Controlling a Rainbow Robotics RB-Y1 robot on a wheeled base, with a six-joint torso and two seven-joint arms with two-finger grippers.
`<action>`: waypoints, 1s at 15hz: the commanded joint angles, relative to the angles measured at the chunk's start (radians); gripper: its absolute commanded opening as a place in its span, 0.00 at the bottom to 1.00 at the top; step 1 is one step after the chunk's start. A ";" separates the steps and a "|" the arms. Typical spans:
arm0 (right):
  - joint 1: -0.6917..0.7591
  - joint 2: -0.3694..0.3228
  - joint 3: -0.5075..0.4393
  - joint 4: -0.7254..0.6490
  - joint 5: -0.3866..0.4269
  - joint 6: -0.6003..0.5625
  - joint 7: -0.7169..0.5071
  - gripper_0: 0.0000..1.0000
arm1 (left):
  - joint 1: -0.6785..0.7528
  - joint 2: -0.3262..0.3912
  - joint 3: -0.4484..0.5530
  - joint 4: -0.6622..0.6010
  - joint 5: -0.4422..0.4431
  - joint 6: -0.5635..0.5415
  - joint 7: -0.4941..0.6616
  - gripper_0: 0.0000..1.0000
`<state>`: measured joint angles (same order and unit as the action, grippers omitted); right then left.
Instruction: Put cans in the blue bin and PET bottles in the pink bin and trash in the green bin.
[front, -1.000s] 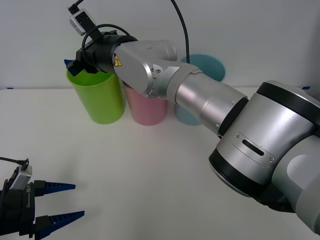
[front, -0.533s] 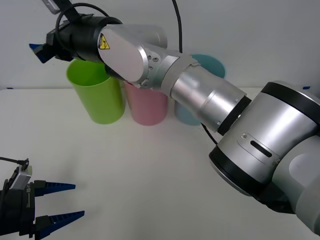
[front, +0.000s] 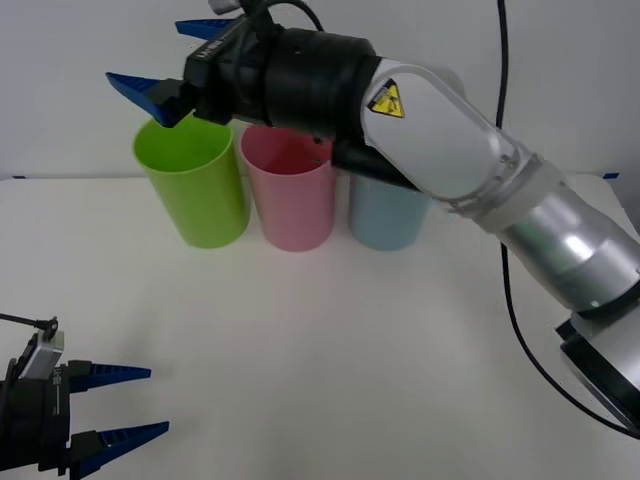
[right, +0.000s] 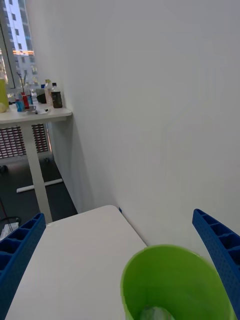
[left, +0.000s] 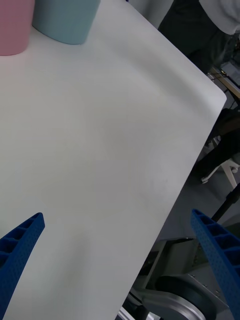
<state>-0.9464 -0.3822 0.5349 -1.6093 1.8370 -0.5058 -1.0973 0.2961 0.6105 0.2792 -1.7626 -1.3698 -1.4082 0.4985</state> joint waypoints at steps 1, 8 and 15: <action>0.186 -0.092 -0.105 -0.228 0.007 -0.105 0.020 1.00 | 0.000 0.000 0.000 0.000 0.000 0.000 0.000 1.00; 0.683 -0.110 -0.495 -0.546 -0.139 -0.478 0.344 1.00 | 0.000 0.000 0.000 0.000 0.000 0.000 0.000 1.00; 1.003 -0.006 -0.748 -0.583 -0.226 -0.746 0.660 1.00 | 0.000 0.000 0.000 0.000 0.000 0.000 0.000 1.00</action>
<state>0.0289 -0.3981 -0.1914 -2.1913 1.6153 -1.2264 -0.4688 0.2961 0.6105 0.2792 -1.7626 -1.3699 -1.4082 0.4985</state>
